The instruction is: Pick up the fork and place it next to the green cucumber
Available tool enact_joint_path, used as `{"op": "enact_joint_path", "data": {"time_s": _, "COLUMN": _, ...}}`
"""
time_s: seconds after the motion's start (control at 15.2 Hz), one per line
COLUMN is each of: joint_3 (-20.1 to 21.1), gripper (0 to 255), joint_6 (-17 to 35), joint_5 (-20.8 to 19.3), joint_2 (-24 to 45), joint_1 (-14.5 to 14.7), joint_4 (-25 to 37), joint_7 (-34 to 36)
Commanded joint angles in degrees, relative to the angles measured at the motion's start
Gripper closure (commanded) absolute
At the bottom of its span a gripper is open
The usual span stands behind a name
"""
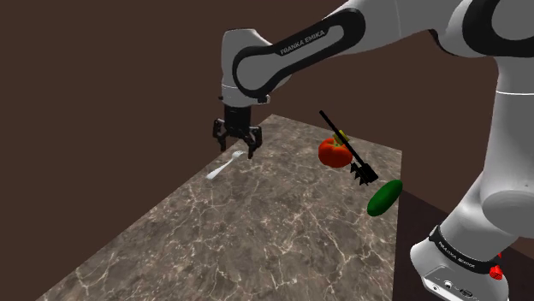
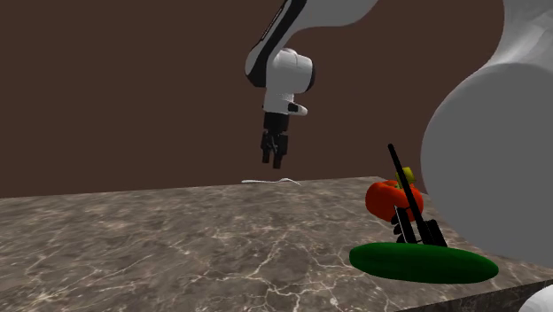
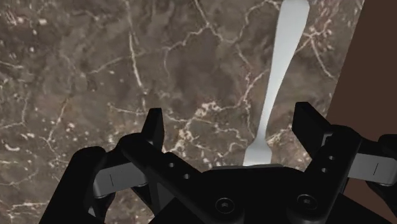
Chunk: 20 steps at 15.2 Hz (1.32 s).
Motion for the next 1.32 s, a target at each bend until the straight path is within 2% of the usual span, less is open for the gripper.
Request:
{"op": "enact_joint_path", "data": {"time_s": 0.0, "joint_3": -1.3, "gripper": 0, "joint_6": 0.2, "joint_5": -1.4, "joint_2": 4.6, "joint_1": 1.4, "joint_4": 4.9, "joint_7": 3.8}}
{"op": "enact_joint_path", "data": {"time_s": 0.13, "joint_3": -2.6, "gripper": 0, "joint_6": -0.2, "joint_5": -2.2, "joint_2": 9.0, "joint_1": 2.8, "joint_4": 10.2, "joint_7": 7.0}}
{"op": "enact_joint_path", "data": {"time_s": 0.66, "joint_3": -3.3, "gripper": 0, "joint_6": 4.2, "joint_5": -3.2, "joint_2": 11.7, "joint_1": 3.7, "joint_4": 8.4, "joint_7": 7.5}}
{"op": "enact_joint_path", "data": {"time_s": 1.19, "joint_3": -3.3, "gripper": 0, "joint_6": 4.2, "joint_5": -3.2, "joint_2": 11.7, "joint_1": 3.7, "joint_4": 8.5, "joint_7": 7.5}}
{"op": "enact_joint_path", "data": {"time_s": 1.25, "joint_3": -3.3, "gripper": 255, "joint_6": 4.2, "joint_5": -3.2, "joint_2": 11.7, "joint_1": 3.7, "joint_4": 8.5, "joint_7": 7.5}}
